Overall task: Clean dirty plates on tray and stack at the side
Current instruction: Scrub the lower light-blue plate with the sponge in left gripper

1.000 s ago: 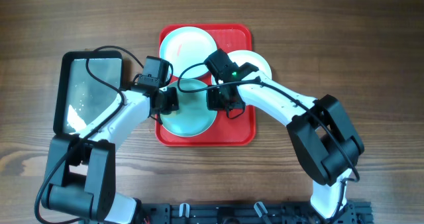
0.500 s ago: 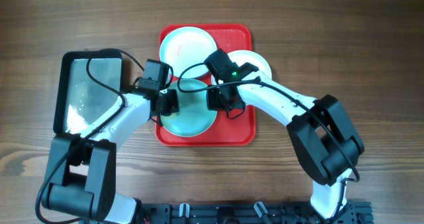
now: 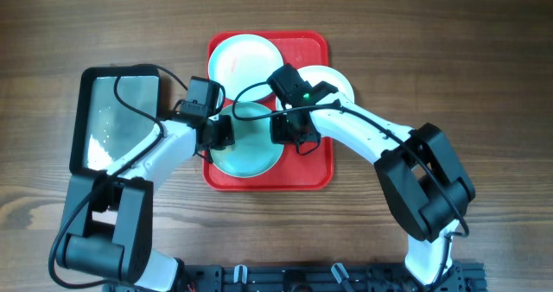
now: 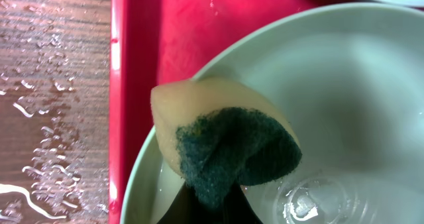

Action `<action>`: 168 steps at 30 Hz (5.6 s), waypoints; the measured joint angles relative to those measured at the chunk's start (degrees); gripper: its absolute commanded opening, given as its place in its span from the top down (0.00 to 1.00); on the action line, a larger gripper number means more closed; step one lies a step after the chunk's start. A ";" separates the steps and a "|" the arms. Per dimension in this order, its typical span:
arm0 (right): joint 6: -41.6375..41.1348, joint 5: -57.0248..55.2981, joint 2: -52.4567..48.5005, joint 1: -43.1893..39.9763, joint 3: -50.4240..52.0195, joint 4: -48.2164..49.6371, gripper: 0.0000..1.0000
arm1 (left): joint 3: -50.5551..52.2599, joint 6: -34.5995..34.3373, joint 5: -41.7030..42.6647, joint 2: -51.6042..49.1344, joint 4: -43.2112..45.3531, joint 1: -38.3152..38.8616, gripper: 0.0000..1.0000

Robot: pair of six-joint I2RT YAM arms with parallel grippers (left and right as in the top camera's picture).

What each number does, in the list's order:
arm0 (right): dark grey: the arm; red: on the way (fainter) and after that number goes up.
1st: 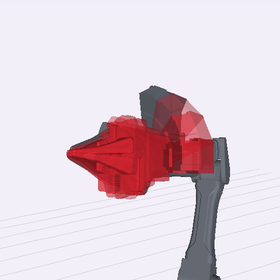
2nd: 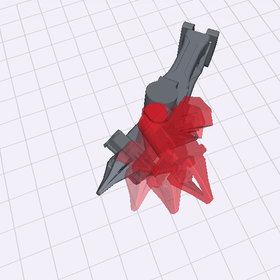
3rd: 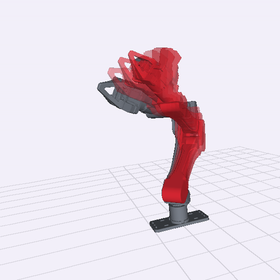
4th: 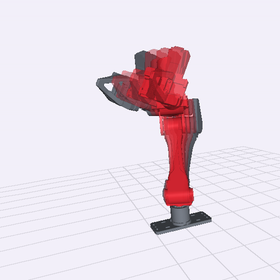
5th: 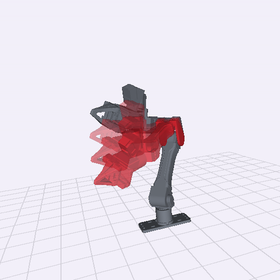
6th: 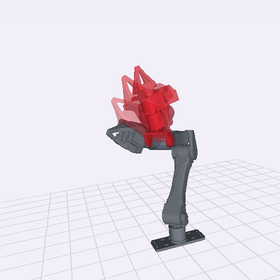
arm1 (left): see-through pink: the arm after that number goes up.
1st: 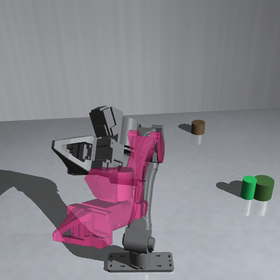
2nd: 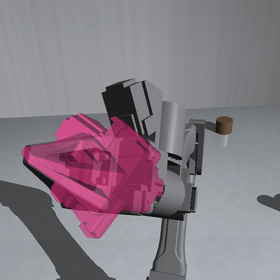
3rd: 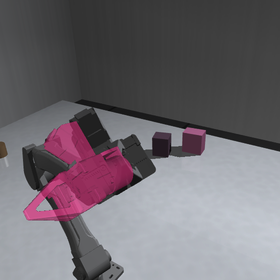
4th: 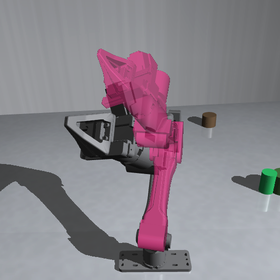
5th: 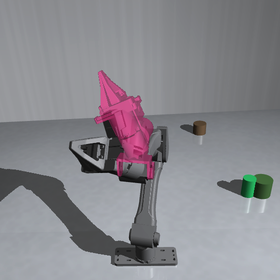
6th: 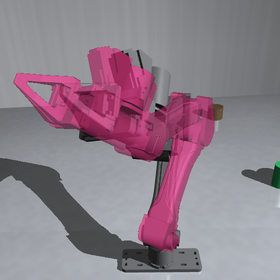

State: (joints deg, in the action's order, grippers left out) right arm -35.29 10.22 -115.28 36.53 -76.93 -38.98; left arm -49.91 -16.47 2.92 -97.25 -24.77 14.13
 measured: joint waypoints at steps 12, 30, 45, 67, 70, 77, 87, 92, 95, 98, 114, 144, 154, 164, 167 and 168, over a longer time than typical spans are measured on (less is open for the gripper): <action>-0.02 0.07 -0.02 -0.22 0.15 -0.13 0.96 | -0.37 -0.02 2.45 -0.59 0.92 -0.42 0.96; 0.00 0.24 0.00 -0.26 0.31 0.09 0.96 | -0.52 -0.20 9.07 -1.16 0.50 0.17 0.94; 0.00 0.26 0.00 -0.26 0.35 0.13 0.96 | -0.79 -0.22 12.66 -1.22 -2.86 5.03 0.96; 0.44 1.75 -0.02 -0.24 0.42 0.55 0.96 | -8.68 -0.17 10.47 -3.32 -8.83 -1.44 0.96; 0.44 1.75 -0.02 -0.26 0.42 0.55 0.96 | -8.68 -0.13 9.77 -3.32 -8.26 -1.46 0.96; 0.44 1.75 -0.02 -0.24 0.42 0.57 0.96 | -8.68 0.24 5.20 -3.32 -8.17 -1.40 0.96; 0.46 1.75 -0.02 -0.26 0.42 0.72 0.96 | -5.68 0.26 3.54 -3.32 -5.79 -1.40 0.96; 0.61 1.75 0.00 -0.26 0.42 0.76 0.96 | -5.05 0.28 4.26 -3.23 -5.11 -1.40 0.96; 0.61 1.75 0.00 -0.26 0.42 0.76 0.96 | -4.87 0.28 6.67 -3.23 -4.96 -1.77 0.96; 0.63 1.75 0.00 -0.26 0.42 0.76 0.96 | -4.52 0.28 10.51 -3.23 -4.98 -1.86 0.96; 0.63 1.75 0.00 -0.26 0.42 0.83 0.96 | -3.54 0.28 19.71 -3.28 -5.68 0.68 0.96; 0.63 1.77 0.00 -0.24 0.42 0.98 0.96 | -6.64 3.32 14.25 -3.26 -2.14 0.46 0.94; 0.61 1.75 0.00 -0.24 0.42 1.27 0.96 | -6.58 3.32 15.56 -3.26 -6.67 5.14 0.96; 0.63 1.77 -0.02 -0.24 0.42 1.38 0.96 | -6.58 3.32 16.59 -1.07 -7.96 2.19 0.96; 0.63 1.77 -0.02 -0.24 0.42 1.40 0.96 | -6.60 3.32 14.84 2.01 -8.00 -0.66 0.96; 0.63 1.77 0.00 -0.24 0.42 1.40 0.96 | -6.62 3.30 14.47 2.40 -8.13 -1.27 0.96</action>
State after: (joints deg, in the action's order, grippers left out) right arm -34.65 11.99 -115.28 36.29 -76.51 -37.58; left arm -56.53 -13.17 17.39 -94.85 -32.91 12.86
